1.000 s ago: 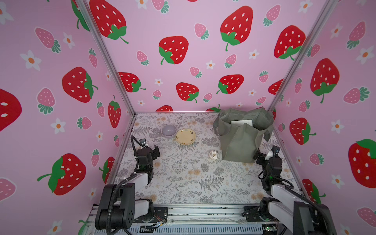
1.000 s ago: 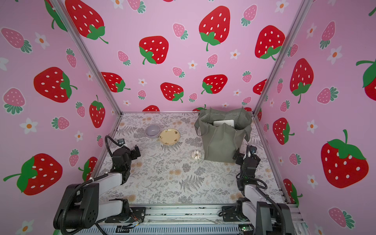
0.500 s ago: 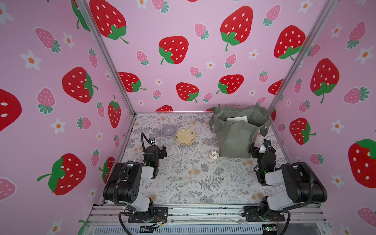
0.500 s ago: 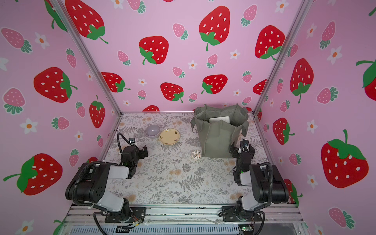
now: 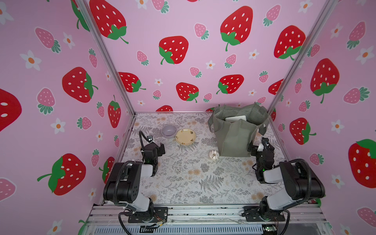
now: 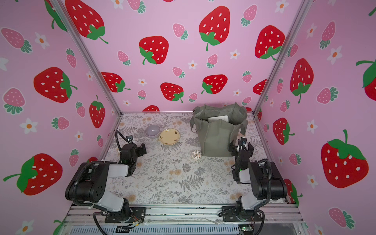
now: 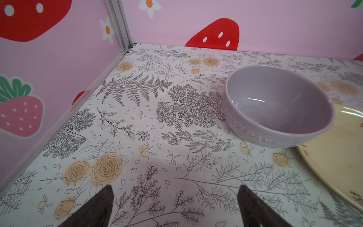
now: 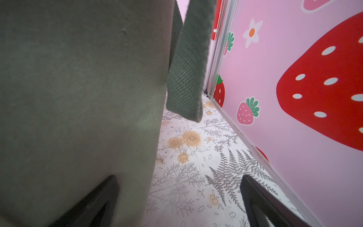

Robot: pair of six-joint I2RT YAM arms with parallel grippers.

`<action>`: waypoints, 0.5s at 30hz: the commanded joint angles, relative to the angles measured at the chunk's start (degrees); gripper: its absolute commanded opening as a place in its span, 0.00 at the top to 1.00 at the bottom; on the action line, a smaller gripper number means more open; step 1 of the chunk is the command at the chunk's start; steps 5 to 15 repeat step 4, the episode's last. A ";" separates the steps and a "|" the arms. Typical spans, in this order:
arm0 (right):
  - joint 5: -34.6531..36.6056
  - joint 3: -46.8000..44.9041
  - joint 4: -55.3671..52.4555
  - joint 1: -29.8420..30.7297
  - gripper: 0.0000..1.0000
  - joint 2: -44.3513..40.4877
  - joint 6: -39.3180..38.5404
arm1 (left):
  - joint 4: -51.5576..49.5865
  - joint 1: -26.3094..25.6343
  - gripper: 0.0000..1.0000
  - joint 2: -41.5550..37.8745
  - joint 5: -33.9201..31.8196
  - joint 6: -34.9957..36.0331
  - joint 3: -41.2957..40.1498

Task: Put the alarm clock into the canvas bag
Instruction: Reset both arms

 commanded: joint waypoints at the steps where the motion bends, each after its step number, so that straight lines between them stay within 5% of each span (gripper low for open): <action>1: -0.62 0.78 -2.03 0.70 0.00 0.61 -1.22 | -0.57 0.52 0.01 -0.31 0.18 -0.18 1.48; 15: -0.67 0.71 -2.03 0.71 0.00 0.60 -1.22 | -0.02 0.45 0.01 -0.72 0.25 -0.14 0.97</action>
